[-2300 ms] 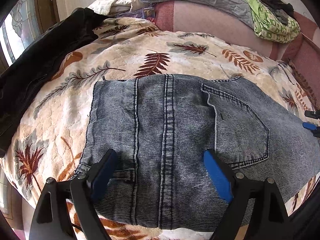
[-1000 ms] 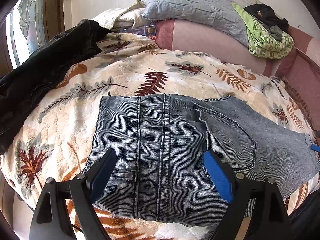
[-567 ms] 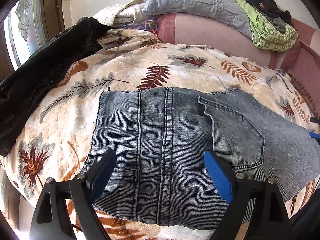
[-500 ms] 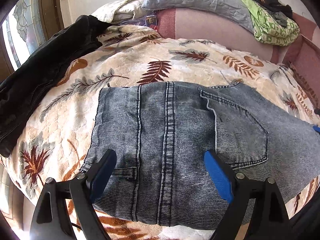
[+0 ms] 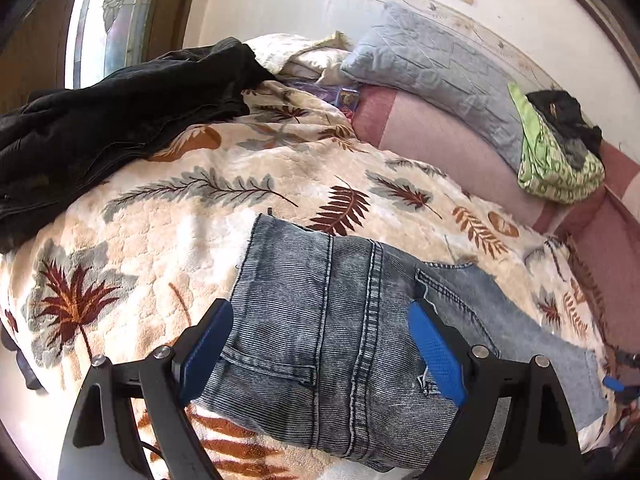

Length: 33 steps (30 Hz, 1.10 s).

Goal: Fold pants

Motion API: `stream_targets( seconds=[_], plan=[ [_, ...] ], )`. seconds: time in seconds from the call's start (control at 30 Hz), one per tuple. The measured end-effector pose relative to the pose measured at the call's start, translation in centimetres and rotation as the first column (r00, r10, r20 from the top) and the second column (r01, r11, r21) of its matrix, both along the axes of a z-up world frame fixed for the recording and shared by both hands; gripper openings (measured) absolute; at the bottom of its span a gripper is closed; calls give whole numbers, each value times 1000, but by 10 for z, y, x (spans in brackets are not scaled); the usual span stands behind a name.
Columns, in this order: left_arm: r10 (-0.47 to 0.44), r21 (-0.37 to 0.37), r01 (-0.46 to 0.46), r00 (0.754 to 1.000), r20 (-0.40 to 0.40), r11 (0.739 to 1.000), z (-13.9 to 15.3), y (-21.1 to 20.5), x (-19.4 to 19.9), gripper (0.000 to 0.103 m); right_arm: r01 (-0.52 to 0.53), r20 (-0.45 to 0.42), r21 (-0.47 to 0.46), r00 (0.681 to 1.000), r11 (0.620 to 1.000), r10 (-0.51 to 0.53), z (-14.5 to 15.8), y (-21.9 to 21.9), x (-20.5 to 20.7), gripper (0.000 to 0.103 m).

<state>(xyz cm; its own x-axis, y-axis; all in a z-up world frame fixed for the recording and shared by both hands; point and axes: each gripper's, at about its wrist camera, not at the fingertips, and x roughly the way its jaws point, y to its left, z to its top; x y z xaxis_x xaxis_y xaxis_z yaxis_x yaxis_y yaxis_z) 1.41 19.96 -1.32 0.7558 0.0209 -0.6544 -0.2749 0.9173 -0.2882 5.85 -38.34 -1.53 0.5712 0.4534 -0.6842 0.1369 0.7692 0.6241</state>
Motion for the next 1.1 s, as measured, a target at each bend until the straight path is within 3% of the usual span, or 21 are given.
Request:
stream_targets(
  seconds=[0.13,0.2,0.27,0.33,0.37,0.43,0.53,0.63,0.83,0.97,1.1],
  plan=[
    [3,-6,-3,999,33,1000,3,1,-6,89,-15,-23,42,1000,999,16,-15,17,-7,78],
    [-7,9,7,1000,8,1000,0,-3,-1,89,-16,-35,68,999,998,19,-23,24,-5,78],
    [-16,78,23,995,-97,997,-12,-14,13,89,-23,-41,69,999,997,26,-33,27,1,78],
    [-39,185,99,952,-305,978,-39,-33,37,89,11,-92,31,996,999,-8,-52,23,10,77],
    [-34,244,125,937,-347,962,-46,-42,44,90,31,-100,71,995,997,-24,-59,19,13,78],
    [-15,309,112,954,-300,944,-41,-51,44,90,63,-95,119,994,991,-52,-51,12,12,78],
    [-5,279,80,966,-258,957,-35,-47,35,89,63,35,146,997,987,-69,-12,-4,-9,78],
    [-10,279,57,986,-168,959,-20,-48,22,89,143,101,165,982,976,-161,8,-35,-47,78],
    [-71,241,103,988,-137,965,-10,-76,18,89,301,-10,244,951,922,-308,-34,-83,-101,78],
    [-172,218,202,973,-152,955,-7,-115,21,89,356,-91,311,934,881,-345,-65,-98,-101,78],
    [-261,103,275,957,-129,956,1,-148,25,89,360,-90,317,932,877,-350,-67,-101,-87,78]
  ],
)
